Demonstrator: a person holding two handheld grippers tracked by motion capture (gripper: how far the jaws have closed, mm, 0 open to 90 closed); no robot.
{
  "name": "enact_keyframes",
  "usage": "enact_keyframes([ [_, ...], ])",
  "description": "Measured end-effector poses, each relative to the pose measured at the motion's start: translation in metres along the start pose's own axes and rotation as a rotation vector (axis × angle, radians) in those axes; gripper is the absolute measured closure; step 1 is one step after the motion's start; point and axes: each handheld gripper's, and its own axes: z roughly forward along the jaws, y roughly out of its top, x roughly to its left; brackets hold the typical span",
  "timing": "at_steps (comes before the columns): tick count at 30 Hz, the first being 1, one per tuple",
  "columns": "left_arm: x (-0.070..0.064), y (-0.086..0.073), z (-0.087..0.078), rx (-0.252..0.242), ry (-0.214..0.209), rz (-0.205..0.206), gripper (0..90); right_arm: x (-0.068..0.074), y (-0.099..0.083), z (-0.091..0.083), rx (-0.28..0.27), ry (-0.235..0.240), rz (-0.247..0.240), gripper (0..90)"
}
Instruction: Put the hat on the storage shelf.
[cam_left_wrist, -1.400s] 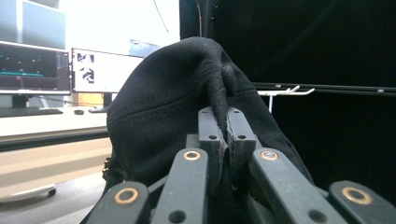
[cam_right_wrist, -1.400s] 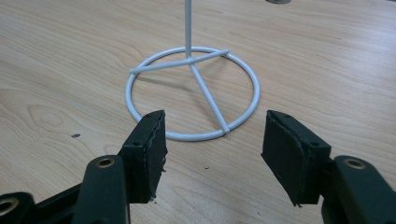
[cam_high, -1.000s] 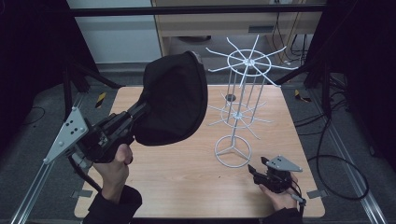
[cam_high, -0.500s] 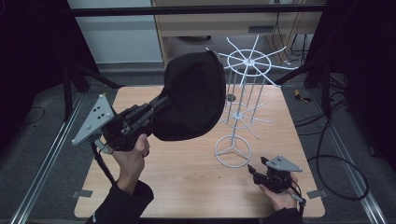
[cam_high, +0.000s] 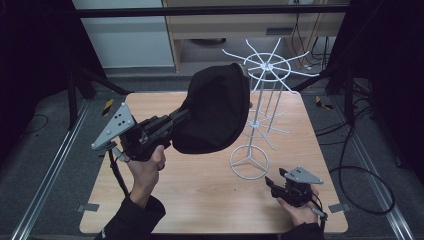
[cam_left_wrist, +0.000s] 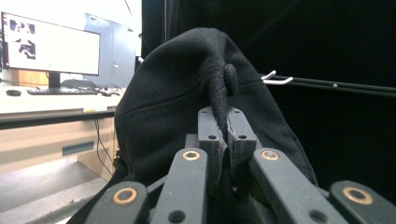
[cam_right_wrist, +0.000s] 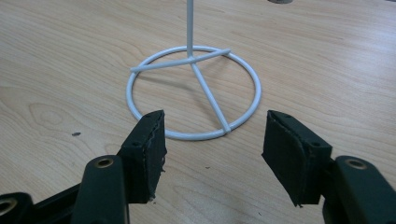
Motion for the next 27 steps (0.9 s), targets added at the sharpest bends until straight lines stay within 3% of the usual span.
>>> enact_keyframes([
  [8, 0.006, -0.017, 0.003, 0.051, 0.024, -0.007, 85.3, 0.0, 0.0, 0.0, 0.004, -0.001, -0.003, 39.1],
  [27, 0.007, -0.048, 0.029, 0.19, 0.079, 0.008, 79.8, 0.001, -0.001, 0.001, 0.01, 0.004, -0.001, 38.6],
])
